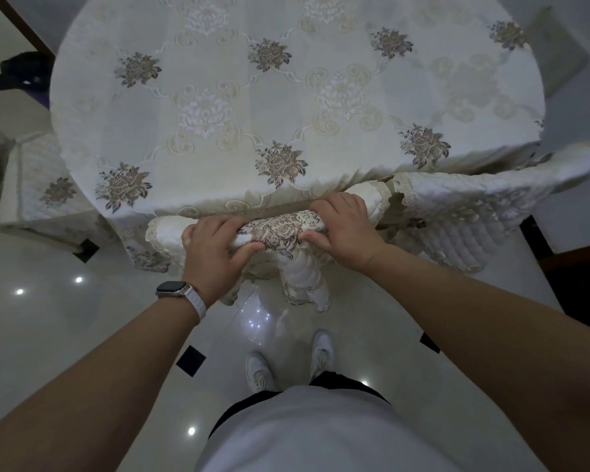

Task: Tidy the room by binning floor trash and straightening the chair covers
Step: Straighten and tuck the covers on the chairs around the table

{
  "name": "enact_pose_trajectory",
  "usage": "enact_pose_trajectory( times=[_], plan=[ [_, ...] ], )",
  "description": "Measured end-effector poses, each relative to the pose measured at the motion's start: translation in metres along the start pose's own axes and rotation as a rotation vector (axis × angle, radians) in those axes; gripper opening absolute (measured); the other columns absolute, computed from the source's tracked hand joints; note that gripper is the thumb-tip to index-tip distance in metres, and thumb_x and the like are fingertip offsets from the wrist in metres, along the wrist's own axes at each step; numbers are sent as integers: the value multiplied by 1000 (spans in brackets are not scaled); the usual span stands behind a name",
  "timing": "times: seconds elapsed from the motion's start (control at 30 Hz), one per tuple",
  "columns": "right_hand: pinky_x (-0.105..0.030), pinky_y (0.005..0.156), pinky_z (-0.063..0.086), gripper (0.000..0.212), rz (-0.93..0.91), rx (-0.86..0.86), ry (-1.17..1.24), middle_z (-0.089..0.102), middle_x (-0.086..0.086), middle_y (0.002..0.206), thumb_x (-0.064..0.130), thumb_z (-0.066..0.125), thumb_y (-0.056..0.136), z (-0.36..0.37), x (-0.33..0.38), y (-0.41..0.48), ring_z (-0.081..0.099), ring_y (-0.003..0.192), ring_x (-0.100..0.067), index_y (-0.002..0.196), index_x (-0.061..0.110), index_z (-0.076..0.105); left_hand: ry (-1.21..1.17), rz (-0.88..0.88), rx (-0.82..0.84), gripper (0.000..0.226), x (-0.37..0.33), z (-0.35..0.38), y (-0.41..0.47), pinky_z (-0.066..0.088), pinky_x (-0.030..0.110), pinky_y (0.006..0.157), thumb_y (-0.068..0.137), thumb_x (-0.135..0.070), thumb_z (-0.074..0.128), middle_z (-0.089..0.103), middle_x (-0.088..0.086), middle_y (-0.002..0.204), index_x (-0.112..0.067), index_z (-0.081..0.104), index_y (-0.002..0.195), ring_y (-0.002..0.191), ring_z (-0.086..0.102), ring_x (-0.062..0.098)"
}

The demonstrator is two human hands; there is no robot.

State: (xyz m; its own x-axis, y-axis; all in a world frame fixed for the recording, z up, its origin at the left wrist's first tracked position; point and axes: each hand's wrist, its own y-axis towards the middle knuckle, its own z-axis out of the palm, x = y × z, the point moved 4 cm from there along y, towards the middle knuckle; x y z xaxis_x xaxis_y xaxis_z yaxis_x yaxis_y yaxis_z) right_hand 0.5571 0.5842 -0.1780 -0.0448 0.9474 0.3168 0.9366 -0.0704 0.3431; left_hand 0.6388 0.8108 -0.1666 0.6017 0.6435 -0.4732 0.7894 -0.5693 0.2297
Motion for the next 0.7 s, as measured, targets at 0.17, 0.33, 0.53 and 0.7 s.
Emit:
enact_pose_trajectory(
  times=[0.17, 0.33, 0.53, 0.7],
  plan=[
    [-42, 91, 33, 74, 28, 98, 35, 59, -13, 105, 72, 27, 90, 0, 0, 3, 53, 99, -33, 107, 8, 62, -1, -15, 31, 55, 1, -1, 3, 26, 41, 95, 82, -61, 54, 64, 2, 107, -18, 69, 112, 103, 55, 26],
    [-44, 93, 34, 68, 39, 153, 39, 58, -13, 106, 67, 37, 87, -4, 1, 6, 52, 102, -34, 110, 8, 62, 4, -33, 66, 59, 0, -4, 4, 27, 43, 96, 82, -63, 50, 63, 3, 108, -17, 68, 115, 105, 53, 27],
    [-41, 98, 30, 69, 63, 234, 48, 56, -8, 114, 68, 33, 87, -13, 9, 4, 48, 110, -29, 117, 12, 59, 14, -45, 89, 60, -7, -10, -1, 29, 48, 103, 85, -63, 46, 63, 3, 113, -19, 65, 122, 110, 53, 26],
    [-42, 99, 35, 56, -5, 175, 52, 58, -9, 121, 55, 39, 91, -25, 18, -1, 51, 114, -29, 118, 11, 60, -24, -83, 44, 52, -18, -17, -11, 32, 49, 109, 91, -56, 48, 62, 2, 126, -21, 63, 126, 121, 52, 24]
  ],
)
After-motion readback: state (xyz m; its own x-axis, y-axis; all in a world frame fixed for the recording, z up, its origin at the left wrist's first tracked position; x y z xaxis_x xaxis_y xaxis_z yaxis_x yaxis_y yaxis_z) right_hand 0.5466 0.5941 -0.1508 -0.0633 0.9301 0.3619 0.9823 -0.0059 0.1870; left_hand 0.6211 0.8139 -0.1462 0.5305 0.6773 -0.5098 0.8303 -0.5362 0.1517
